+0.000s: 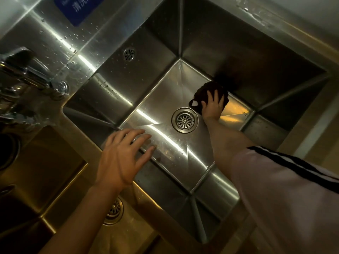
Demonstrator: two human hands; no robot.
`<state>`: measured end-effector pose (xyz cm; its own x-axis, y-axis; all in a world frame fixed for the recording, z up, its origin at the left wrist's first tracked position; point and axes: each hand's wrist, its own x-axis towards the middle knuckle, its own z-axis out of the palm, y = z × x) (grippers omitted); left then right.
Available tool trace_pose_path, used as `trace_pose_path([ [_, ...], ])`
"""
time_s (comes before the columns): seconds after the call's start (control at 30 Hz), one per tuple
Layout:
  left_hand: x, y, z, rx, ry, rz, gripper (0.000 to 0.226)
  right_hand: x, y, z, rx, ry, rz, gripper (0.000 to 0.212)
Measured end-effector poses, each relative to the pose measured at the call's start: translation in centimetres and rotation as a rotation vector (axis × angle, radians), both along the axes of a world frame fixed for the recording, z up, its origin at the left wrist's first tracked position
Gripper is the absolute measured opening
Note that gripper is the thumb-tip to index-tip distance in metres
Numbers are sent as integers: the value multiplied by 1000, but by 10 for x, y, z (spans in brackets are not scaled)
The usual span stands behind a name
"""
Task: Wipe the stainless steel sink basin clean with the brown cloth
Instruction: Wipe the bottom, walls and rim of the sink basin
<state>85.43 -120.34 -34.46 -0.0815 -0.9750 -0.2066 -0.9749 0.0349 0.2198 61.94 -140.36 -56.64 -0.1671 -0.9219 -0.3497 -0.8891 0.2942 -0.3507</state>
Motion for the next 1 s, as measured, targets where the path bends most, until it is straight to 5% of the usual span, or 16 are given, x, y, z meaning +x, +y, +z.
trace_pose_path([
  [0.13,-1,0,1,10,9,7,53,-15,15,-3,0,16,20,51],
  [0.7,-3,0,6,-3,32,5,54,-42,33,-2,44,21,-567,56],
  [1.0,-1,0,5,-2,48,-1,52,21,65,9,110,-94,-709,57],
])
